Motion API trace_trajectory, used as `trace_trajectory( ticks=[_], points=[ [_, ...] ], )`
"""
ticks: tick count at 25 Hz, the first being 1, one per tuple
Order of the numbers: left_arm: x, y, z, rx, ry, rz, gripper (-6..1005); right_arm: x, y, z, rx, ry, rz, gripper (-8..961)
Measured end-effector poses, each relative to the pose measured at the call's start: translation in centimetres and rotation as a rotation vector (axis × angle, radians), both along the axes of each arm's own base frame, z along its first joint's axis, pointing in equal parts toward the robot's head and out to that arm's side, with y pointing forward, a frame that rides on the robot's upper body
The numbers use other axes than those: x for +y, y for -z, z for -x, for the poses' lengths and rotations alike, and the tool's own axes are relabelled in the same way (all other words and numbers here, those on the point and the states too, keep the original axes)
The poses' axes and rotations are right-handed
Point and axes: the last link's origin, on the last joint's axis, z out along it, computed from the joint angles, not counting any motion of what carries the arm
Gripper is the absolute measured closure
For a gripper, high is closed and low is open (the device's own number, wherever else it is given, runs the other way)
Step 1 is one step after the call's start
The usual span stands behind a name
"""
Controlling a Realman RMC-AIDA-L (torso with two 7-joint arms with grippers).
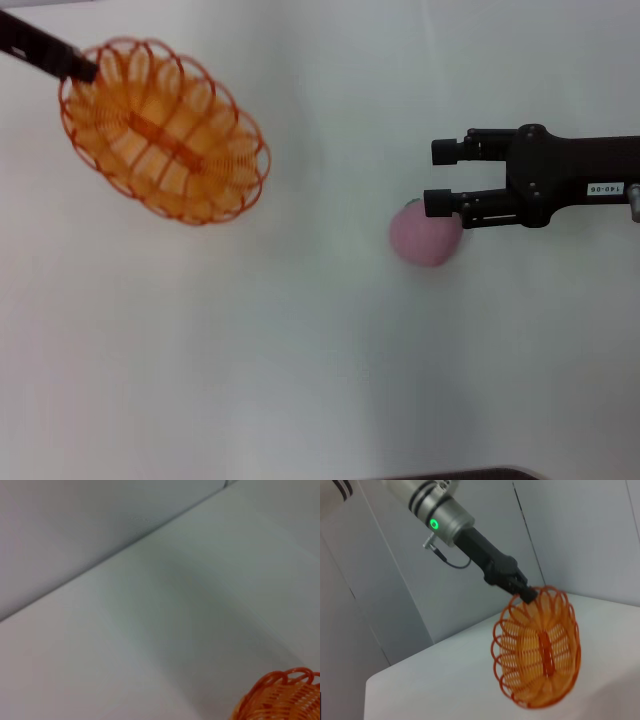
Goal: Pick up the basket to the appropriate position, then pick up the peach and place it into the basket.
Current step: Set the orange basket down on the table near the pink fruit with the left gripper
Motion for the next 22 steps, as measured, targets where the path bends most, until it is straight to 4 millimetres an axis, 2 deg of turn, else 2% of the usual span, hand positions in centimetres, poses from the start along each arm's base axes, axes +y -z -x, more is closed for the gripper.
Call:
trace_trajectory(
  ticks=[4, 7, 13, 18, 22],
  points=[
    [-0.4, -1.7, -0.2, -0.100, -0.075, -0.046, 945, 0.0, 0.1, 0.1, 0.001, -0.002, -0.001, 167],
    [-0.7, -2.0, 0.5, -0.157, -0.169, -0.072, 947, 0.0, 0.1, 0.1, 0.001, -0.002, 0.000, 168],
    [-2.3, -0.5, 2.6, -0.276, -0.309, -0.094, 949, 0.0, 0.1, 0.0, 0.001, 0.001, -0.001, 169],
    [-3.8, 0.4, 5.1, -0.424, -0.395, -0.158, 946, -0.1, 0.0, -0.1, 0.001, 0.004, -0.002, 170],
    [-5.0, 2.0, 7.4, -0.533, -0.471, -0.190, 945, -0.1, -0.1, -0.1, 0.010, 0.002, -0.016, 171]
  ],
)
